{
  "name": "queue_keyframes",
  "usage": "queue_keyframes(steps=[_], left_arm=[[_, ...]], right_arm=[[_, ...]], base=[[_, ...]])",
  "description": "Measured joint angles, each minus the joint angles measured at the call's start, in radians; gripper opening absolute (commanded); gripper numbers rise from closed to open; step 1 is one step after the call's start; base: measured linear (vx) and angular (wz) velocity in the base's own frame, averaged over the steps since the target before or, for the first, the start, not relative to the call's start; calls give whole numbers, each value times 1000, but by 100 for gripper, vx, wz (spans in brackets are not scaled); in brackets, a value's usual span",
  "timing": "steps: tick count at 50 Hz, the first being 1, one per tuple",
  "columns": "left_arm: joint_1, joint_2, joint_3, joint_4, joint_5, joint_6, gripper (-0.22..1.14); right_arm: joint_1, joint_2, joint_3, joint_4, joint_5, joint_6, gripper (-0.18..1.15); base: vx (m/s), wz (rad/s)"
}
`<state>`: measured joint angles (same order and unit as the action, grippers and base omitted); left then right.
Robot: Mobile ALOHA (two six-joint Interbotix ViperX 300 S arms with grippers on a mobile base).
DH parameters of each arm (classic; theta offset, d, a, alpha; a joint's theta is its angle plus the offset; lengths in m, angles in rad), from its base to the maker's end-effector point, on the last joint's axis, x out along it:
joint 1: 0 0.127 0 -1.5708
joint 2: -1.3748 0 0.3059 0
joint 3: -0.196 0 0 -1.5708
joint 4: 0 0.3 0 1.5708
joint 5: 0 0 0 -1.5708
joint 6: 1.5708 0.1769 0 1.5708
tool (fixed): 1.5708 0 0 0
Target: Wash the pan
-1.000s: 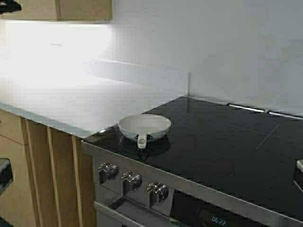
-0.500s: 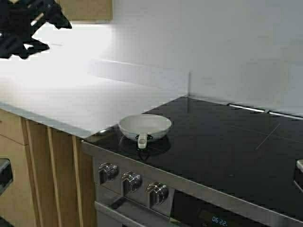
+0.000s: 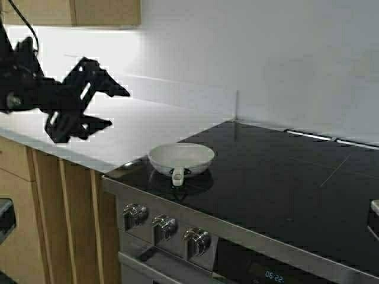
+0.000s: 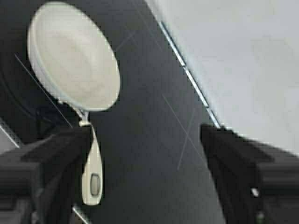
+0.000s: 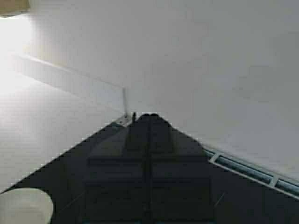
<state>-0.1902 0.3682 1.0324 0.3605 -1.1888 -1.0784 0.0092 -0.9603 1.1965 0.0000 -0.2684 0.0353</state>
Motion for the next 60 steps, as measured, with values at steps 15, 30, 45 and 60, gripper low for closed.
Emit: queue_keyframes(steps=[15,30,45,60], left_arm=[[-2,282,-161,83,-86,-138,101],[-21,457,-298,129,-103,-219,101],[-49,540,-420,132,-104,-298,101],[-78,604,-538,132,-104,-387,101]], right_arm=[[0,-2,0,-2,0,0,7],[-2,0,0,-3,6,0,7],[0,0,0,-3,15,0,7],[0,0,0,-3,17,0,7]], base=[[0,0],[0,0],[0,0],[0,0]])
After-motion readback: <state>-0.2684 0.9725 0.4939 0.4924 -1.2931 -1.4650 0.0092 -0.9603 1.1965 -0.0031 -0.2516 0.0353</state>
